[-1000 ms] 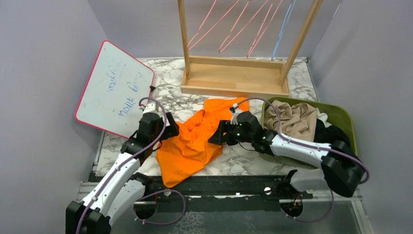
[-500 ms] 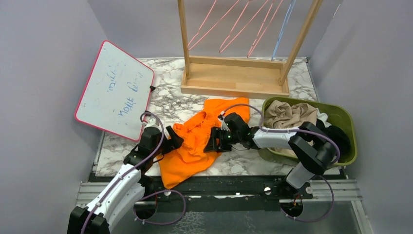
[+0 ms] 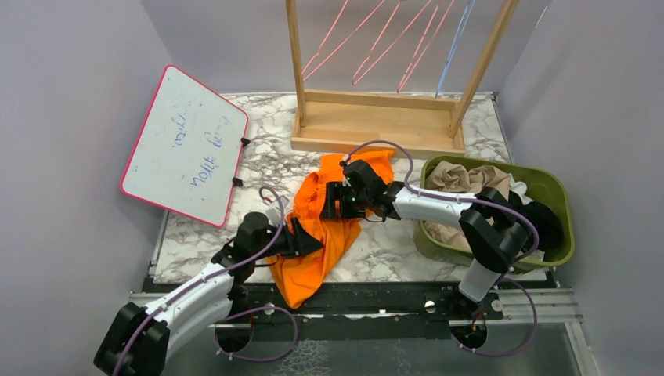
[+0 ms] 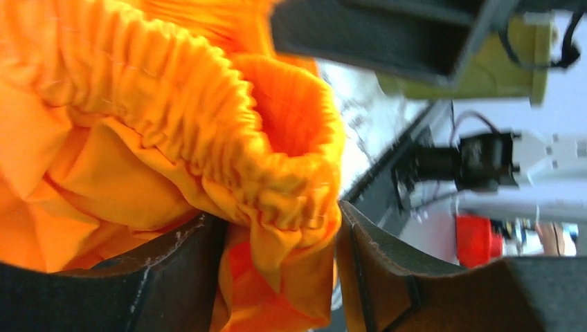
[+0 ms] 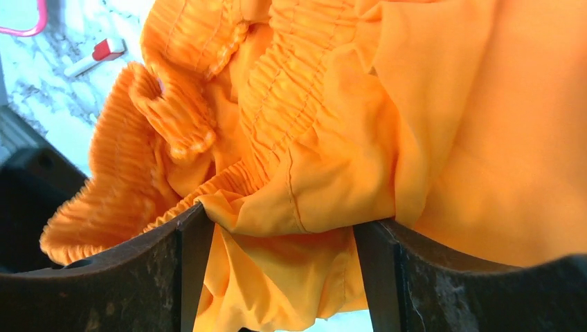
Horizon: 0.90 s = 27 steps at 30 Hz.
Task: Remove the shorts from the hanger
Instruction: Pick up the shorts at the center of the board.
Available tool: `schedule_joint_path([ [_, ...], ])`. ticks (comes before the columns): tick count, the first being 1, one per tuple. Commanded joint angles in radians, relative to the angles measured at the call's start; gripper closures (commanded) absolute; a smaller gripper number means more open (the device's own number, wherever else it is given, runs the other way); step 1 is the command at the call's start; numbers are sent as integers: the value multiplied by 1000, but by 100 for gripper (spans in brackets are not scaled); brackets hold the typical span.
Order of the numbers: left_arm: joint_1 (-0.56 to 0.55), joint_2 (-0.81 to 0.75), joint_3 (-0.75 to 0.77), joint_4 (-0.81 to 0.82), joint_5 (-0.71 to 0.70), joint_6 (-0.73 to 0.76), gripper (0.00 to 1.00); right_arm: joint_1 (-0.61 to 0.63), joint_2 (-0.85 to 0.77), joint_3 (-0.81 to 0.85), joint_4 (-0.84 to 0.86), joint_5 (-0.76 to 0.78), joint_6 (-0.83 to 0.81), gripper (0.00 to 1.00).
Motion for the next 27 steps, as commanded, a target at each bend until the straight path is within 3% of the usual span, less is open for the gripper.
schedule_joint_path([
  [1, -165, 92, 65, 112, -33, 13, 39, 2, -60, 54, -120, 152, -50, 24],
  [4, -241, 111, 114, 89, -173, 19, 39, 1, -72, 76, -158, 138, -73, 23],
  [7, -259, 35, 120, 71, -261, 15, 28, 3, -84, 99, -225, 197, -55, 23],
  [13, -258, -153, 264, -425, -576, 84, 12, 12, -122, 101, -228, 235, -59, 20],
  [17, -258, -264, 325, -581, -749, 94, 3, 53, -107, 132, -225, 275, -59, 19],
  [18, -258, -275, 336, -604, -787, 98, 1, 67, -99, 146, -228, 294, -57, 4],
  [19, -258, -275, 346, -619, -812, 110, 1, 81, -87, 164, -240, 320, -55, 0],
  [27, -257, -156, 431, -728, -1000, 108, 1, 126, -37, 259, -247, 393, -60, 1],
])
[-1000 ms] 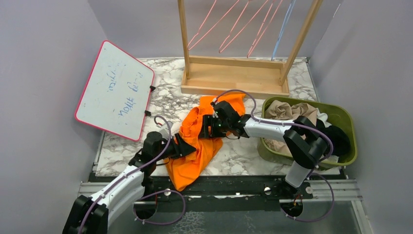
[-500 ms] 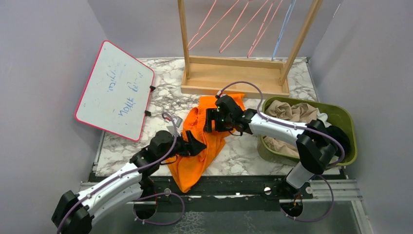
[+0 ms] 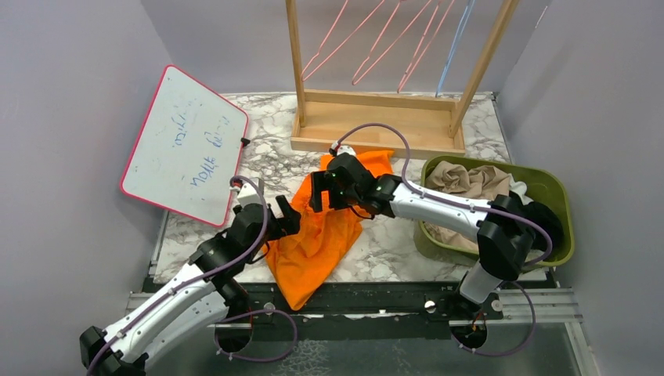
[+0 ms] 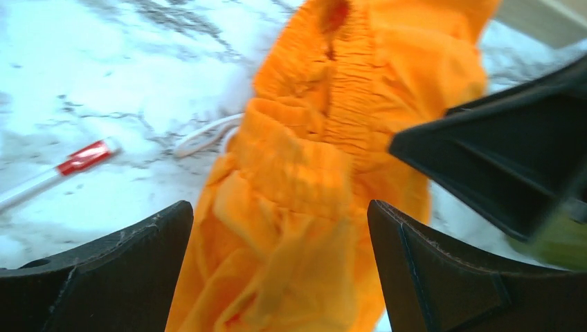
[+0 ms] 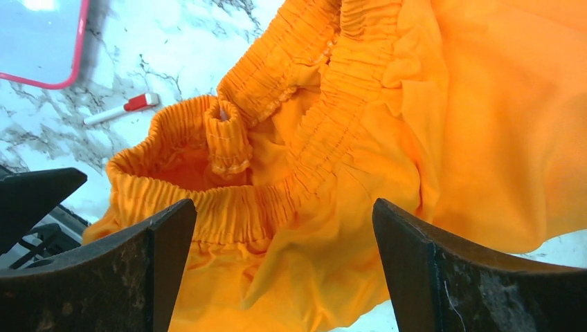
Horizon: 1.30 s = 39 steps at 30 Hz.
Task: Remove the shorts from the hanger
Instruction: Pick up the shorts at the center of the board.
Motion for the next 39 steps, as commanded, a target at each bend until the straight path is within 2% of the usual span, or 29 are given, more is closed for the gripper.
schedule_joint_path([
  [1, -2, 29, 61, -128, -200, -11, 1, 10, 39, 53, -6, 50, -11, 1],
  [6, -2, -75, 54, -223, -325, -154, 1, 30, 137, 149, -35, 30, -5, 1],
  [11, -3, -233, 24, -293, -362, -246, 1, 57, 256, 276, -107, 65, -25, 1],
  [16, -2, -316, 34, -322, -358, -256, 1, 112, 387, 380, -256, 254, -7, 1],
  [17, -2, -329, 38, -321, -352, -253, 1, 123, 402, 364, -267, 339, 5, 1],
  [19, -2, -350, 45, -325, -347, -248, 1, 126, 420, 330, -267, 359, -5, 1],
  [22, -3, -386, 39, -324, -349, -249, 1, 126, 468, 292, -268, 276, -14, 1],
  [25, -3, -412, 33, -325, -346, -252, 1, 127, 505, 191, -197, 180, -9, 0],
  [31, -4, -430, 25, -320, -333, -255, 1, 130, 537, 17, -140, 257, 37, 24],
  [39, -20, -434, 20, -315, -331, -252, 1, 131, 448, -136, 33, 242, -31, 67],
])
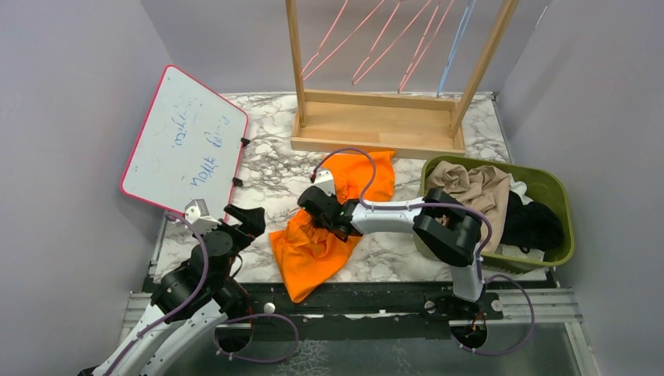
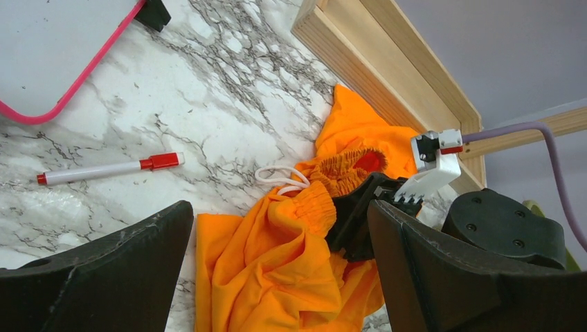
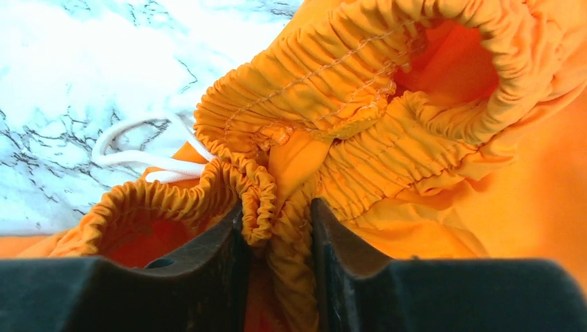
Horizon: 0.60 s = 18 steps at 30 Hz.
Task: Remove the shorts from the hanger
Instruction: Pick up the shorts at the center of the board.
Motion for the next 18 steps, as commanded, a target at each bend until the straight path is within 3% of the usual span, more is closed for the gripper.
schedule_joint_path([
  [1, -14, -16, -9, -1, -7, -4, 1, -6, 76, -166, -84, -95, -29, 72],
  [6, -28, -18, -11, 2, -11, -3, 1, -5, -56, -203, 25, -160, -95, 98],
  [14, -46, 9, -19, 13, -14, 7, 1, -6, -466, -355, 207, -207, -187, 99],
  [18, -50, 39, -17, 17, -13, 14, 1, -6, -654, -411, 206, -201, -196, 99],
])
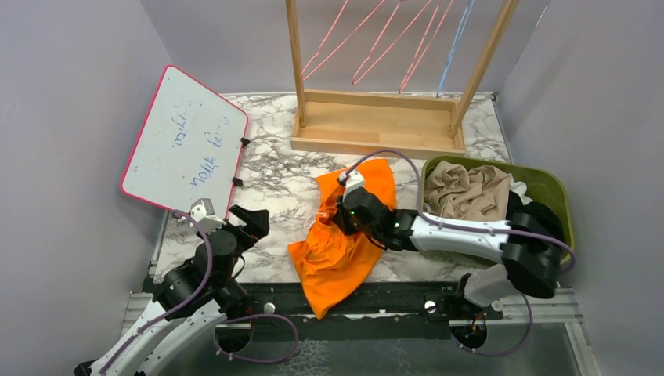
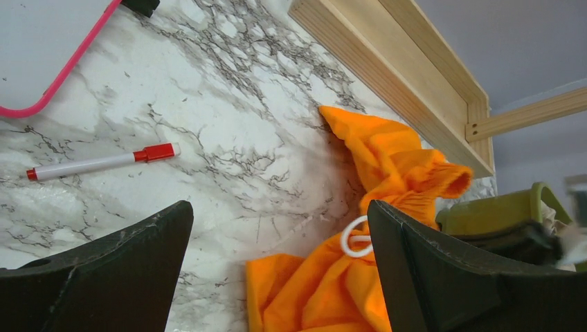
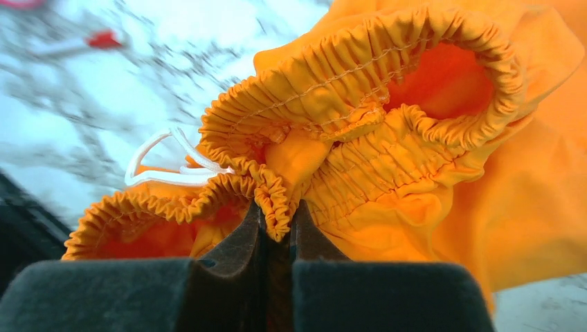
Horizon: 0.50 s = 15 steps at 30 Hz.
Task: Remove the shorts from the hanger
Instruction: Pick up the shorts at the center of the board.
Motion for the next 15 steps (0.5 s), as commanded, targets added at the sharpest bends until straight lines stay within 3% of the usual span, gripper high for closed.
schedule_joint_path([
  [1, -7, 39, -8, 18, -12, 14, 1, 6, -202, -37, 37, -20, -36, 99],
  [15, -7, 68, -16, 34, 2, 32, 1, 5, -799, -44, -166, 233, -102, 99],
])
